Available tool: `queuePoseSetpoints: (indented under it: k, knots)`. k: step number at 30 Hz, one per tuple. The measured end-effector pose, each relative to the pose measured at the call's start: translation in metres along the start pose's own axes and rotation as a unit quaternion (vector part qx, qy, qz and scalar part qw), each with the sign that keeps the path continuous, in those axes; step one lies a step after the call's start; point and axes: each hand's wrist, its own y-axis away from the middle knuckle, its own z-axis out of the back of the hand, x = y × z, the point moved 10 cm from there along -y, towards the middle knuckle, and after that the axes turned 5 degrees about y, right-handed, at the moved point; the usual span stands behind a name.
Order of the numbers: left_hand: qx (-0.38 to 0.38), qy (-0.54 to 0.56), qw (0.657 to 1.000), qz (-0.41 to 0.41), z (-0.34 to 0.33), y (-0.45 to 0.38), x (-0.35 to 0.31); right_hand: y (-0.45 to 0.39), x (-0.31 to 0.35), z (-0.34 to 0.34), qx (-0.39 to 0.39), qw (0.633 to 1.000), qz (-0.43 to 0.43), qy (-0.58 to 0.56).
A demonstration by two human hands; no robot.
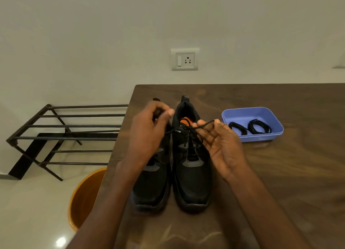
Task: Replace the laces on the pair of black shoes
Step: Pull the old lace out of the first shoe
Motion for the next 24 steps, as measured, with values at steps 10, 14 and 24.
queuePoseSetpoints:
  k: [10, 14, 24]
  knots:
    - [-0.078, 0.072, 0.993, 0.044, 0.019, 0.003, 0.011, 0.0, 0.013, 0.021, -0.036, 0.982, -0.03, -0.185]
    - [-0.105, 0.312, 0.941, 0.08, 0.021, 0.003, 0.013, 0.0, 0.013, 0.029, -0.063, 0.957, -0.032, -0.282]
    - [-0.03, -0.053, 0.998, 0.001, 0.001, 0.009, -0.006, 0.012, 0.048, 0.059, -0.212, 0.909, 0.088, 0.349]
